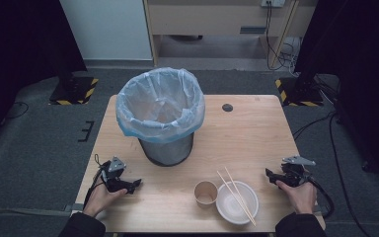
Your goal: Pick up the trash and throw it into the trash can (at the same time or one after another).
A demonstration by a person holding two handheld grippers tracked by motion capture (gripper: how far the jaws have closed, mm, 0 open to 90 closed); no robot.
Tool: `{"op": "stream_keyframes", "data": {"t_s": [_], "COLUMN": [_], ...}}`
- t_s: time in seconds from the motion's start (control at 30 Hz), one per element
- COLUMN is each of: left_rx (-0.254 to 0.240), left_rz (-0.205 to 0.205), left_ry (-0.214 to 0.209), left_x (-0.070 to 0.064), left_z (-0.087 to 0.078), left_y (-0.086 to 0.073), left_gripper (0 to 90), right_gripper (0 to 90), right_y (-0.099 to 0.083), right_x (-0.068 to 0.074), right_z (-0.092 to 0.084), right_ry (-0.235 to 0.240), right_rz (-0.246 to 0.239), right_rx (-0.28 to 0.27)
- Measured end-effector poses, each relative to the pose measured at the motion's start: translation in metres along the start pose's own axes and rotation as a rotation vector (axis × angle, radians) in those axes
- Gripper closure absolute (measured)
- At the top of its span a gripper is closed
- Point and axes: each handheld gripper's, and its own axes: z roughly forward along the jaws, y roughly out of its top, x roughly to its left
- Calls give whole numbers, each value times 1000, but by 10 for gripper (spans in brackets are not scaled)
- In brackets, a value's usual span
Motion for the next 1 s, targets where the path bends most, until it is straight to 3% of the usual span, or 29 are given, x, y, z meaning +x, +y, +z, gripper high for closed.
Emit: {"op": "stream_keyframes", "data": {"t_s": [0.17,0.3,0.53,0.87,1.0], "left_rx": [-1,0,1,1,0], "left_rz": [0,4,6,5,5], "left_ry": [0,-3,-2,-2,-2], "left_x": [0,0,-1,-2,-2], "left_z": [0,0,-1,-1,-1], "left_y": [0,0,-1,-1,-1], "left_gripper": [0,0,0,0,0], "right_gripper": [308,322,336,340,343], "right_y": [4,7,18,37,43], "right_x": [0,0,2,18,26], "right_z": [-7,-11,-29,-66,-74], "right_ry": [-6,-6,-5,45,60], "right_rz": [23,35,63,51,27], "right_rx": [-65,-86,-162,-275,-282]}}
